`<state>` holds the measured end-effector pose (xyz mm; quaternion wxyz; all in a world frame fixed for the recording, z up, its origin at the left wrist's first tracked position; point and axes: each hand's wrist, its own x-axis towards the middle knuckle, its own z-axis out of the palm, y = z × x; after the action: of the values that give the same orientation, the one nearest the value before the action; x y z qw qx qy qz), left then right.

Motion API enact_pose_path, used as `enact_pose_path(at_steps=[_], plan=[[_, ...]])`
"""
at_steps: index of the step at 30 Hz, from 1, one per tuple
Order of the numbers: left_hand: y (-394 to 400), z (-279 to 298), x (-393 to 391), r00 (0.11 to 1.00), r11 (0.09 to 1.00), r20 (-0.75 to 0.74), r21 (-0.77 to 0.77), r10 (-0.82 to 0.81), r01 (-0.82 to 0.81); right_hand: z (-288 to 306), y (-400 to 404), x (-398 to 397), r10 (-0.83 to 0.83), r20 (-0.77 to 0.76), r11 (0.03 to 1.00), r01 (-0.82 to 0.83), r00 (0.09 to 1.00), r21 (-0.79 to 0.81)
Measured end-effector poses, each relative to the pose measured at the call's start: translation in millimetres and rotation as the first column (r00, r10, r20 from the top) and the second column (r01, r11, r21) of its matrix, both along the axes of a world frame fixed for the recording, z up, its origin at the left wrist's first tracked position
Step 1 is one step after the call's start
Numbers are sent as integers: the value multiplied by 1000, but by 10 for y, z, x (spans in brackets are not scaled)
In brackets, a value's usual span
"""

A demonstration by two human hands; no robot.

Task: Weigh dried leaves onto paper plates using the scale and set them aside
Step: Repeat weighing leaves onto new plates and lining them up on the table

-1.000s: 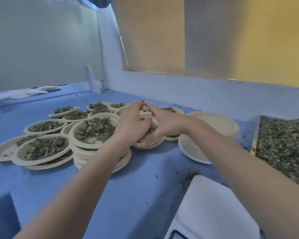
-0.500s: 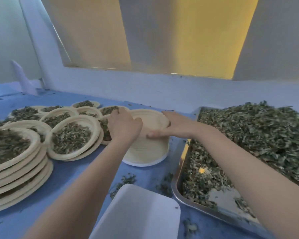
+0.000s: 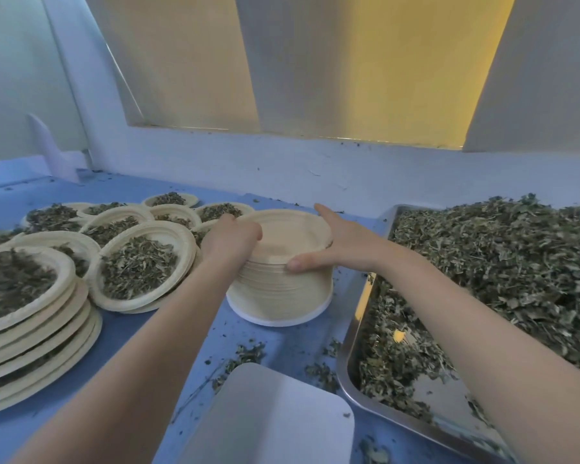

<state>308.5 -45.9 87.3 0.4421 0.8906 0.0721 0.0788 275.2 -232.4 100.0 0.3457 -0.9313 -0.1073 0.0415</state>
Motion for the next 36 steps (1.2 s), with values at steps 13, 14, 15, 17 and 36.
enact_pose_path(at_steps=[13, 14, 15, 17, 36], plan=[[-21, 258, -238, 993, 979, 117, -204, 13, 11, 236, 32, -254, 62, 193, 998, -65, 979, 8], [-1, 282, -283, 992, 974, 122, -226, 14, 14, 261, 34, -316, 78, 224, 997, -81, 972, 2], [17, 307, -343, 992, 970, 124, -241, 10, 21, 290, 43, -390, 97, 246, 995, -101, 964, 3], [63, 347, -467, 990, 971, 140, -238, 4, 29, 355, 85, -555, 134, 278, 989, -145, 951, 18], [587, -579, -2200, 997, 937, 65, -344, -35, 55, -452, 530, -2201, 271, 347, 962, -246, 898, -114]])
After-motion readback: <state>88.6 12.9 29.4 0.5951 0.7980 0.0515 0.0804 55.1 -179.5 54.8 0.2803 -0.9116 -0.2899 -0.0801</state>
